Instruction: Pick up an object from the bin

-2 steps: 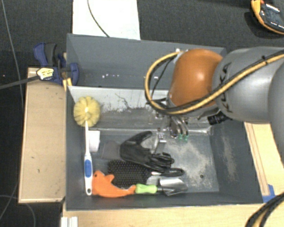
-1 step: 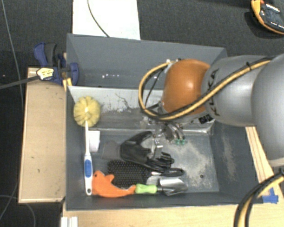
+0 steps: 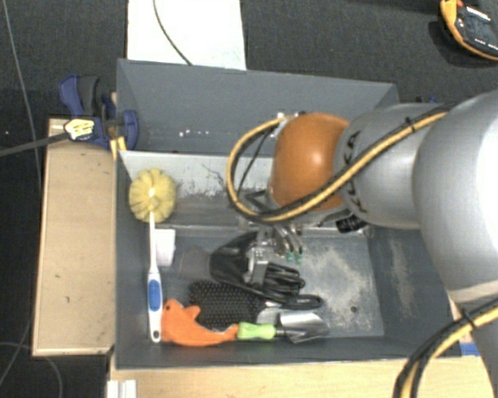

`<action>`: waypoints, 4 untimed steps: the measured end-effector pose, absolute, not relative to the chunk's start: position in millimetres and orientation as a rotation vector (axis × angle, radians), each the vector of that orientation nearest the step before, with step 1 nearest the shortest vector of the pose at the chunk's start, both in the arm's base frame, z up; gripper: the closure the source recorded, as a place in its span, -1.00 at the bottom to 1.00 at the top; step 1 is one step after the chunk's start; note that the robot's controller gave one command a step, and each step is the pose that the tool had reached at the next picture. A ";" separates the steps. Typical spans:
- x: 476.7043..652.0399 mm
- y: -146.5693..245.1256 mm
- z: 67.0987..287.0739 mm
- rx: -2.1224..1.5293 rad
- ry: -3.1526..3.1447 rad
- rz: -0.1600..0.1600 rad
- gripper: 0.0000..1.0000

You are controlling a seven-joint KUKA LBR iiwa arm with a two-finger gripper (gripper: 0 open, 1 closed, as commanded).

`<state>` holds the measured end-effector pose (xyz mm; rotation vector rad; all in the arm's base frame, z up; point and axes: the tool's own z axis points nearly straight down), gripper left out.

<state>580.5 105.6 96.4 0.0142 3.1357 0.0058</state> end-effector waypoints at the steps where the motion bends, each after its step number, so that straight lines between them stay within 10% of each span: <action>1: 581.2 75.5 71.6 -0.100 3.135 0.005 1.00; 4: 582.8 92.1 71.5 -0.101 3.129 0.008 1.00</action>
Offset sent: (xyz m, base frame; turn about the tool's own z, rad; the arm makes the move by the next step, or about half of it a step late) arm 0.0000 0.0000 0.0000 0.0000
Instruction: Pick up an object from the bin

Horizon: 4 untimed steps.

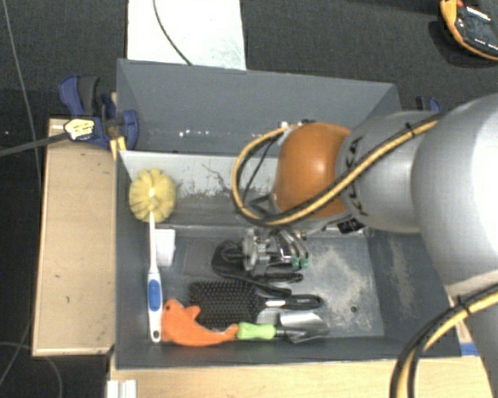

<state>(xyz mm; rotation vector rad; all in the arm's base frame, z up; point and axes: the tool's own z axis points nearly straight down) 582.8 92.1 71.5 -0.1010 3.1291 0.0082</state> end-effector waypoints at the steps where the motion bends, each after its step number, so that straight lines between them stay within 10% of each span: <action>1: 553.0 68.7 71.9 -0.117 3.126 0.008 1.00; 3: 579.2 41.8 71.9 0.264 3.113 0.013 1.00; 4: 584.1 -3.1 71.9 -0.301 3.101 0.010 1.00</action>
Offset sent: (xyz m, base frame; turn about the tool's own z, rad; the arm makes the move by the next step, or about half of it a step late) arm -0.0042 -0.0517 -0.0015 0.2418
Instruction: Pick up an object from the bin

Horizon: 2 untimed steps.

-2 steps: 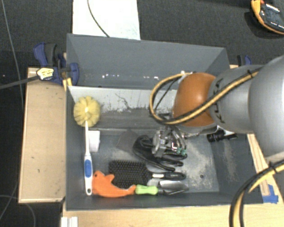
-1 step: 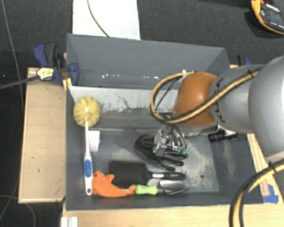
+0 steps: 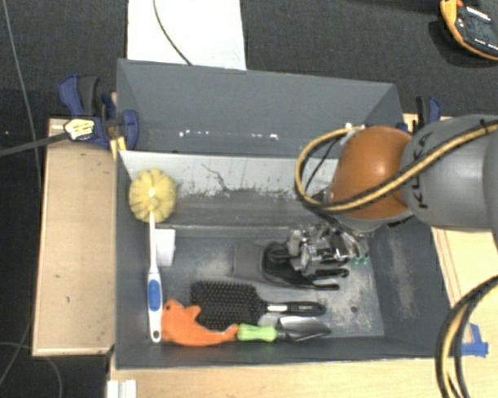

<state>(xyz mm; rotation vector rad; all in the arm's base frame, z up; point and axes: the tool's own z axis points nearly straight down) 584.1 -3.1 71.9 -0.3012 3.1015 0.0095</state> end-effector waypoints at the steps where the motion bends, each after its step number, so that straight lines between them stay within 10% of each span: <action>1: 575.8 17.1 74.2 0.252 3.112 0.012 1.00; 2: 576.7 5.3 156.5 -0.078 3.120 0.010 1.00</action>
Offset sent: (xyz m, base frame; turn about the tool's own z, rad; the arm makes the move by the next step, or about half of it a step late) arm -0.0056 -0.0044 0.1385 0.0107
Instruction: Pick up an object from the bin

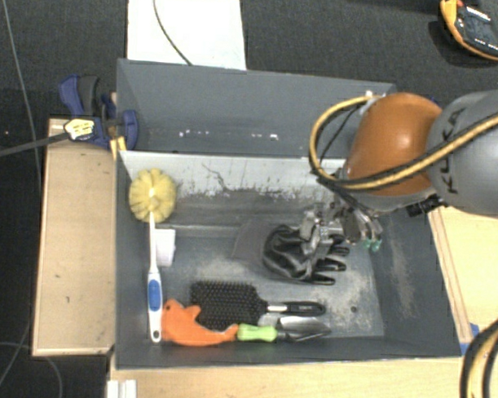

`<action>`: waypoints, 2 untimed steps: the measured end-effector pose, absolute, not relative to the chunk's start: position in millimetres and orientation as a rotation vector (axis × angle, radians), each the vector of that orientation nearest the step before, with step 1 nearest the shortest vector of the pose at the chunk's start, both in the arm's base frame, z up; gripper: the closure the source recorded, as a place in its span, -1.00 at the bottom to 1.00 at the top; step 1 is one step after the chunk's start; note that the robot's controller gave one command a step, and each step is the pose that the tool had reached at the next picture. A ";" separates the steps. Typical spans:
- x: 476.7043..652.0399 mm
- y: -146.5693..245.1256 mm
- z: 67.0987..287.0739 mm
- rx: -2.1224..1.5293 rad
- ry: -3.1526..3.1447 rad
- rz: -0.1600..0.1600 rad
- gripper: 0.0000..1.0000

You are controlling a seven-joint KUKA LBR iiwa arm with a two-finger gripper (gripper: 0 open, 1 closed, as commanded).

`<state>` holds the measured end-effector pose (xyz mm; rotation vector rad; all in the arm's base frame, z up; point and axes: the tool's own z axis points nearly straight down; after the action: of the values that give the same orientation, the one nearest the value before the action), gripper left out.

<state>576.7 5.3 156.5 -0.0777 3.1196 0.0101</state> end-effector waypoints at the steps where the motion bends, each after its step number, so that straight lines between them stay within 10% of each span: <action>1: 578.2 26.7 84.9 0.270 3.104 0.015 1.00; 2: 569.3 9.0 142.0 -0.112 3.118 0.010 1.00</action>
Offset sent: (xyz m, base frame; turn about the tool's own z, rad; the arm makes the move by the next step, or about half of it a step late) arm -0.0085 -0.0008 -0.0025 -0.0310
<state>569.3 9.0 142.0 -0.1117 3.1178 0.0098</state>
